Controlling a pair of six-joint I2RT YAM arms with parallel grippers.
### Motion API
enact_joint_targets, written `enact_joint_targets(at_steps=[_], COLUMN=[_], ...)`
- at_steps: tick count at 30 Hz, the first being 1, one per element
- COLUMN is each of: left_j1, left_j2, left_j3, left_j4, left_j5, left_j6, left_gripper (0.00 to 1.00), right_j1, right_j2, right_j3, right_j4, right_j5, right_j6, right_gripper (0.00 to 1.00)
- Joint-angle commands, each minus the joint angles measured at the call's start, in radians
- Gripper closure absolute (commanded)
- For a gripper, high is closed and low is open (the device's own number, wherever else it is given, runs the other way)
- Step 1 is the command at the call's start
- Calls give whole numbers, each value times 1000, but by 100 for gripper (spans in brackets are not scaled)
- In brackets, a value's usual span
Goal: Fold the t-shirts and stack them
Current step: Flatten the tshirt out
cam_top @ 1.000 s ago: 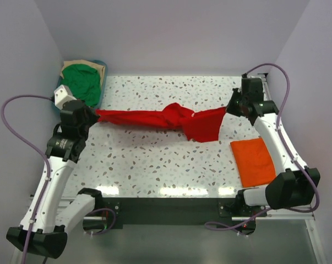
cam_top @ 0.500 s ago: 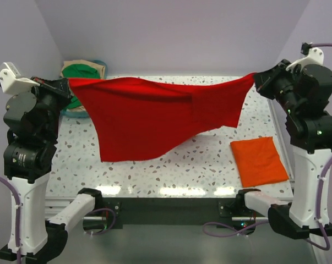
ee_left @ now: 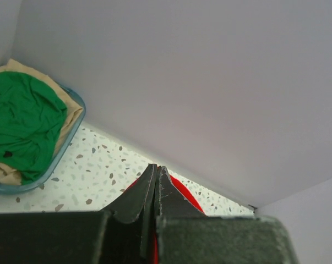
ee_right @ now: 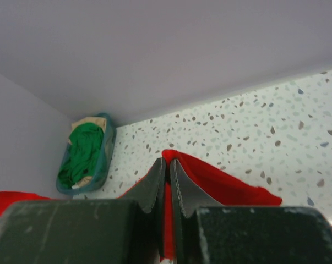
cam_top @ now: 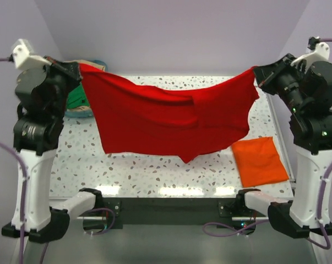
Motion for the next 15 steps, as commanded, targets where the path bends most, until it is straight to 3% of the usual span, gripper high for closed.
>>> enact_joint_targets(at_steps=[1, 5, 8, 11, 12, 15], left_j1=[7, 65, 127, 164, 191, 240], left_j2=[183, 411, 614, 839, 890, 987], left_j3=[12, 65, 223, 519, 690, 820], left_j4=[183, 350, 423, 424, 424, 535], left_j5=[109, 207, 299, 408, 434, 497], left_j6=[49, 64, 56, 37, 32, -14], left_gripper=[100, 100, 100, 100, 100, 100], right_j1=[-5, -5, -3, -5, -6, -12], right_j2=[124, 312, 507, 703, 734, 778], right_j3=[-78, -82, 62, 339, 468, 590], right_j4=[221, 458, 528, 511, 514, 571], right_j5=[-91, -131, -146, -143, -137, -96], right_j6=[56, 87, 100, 112, 116, 132], right_gripper=[100, 100, 100, 100, 100, 100])
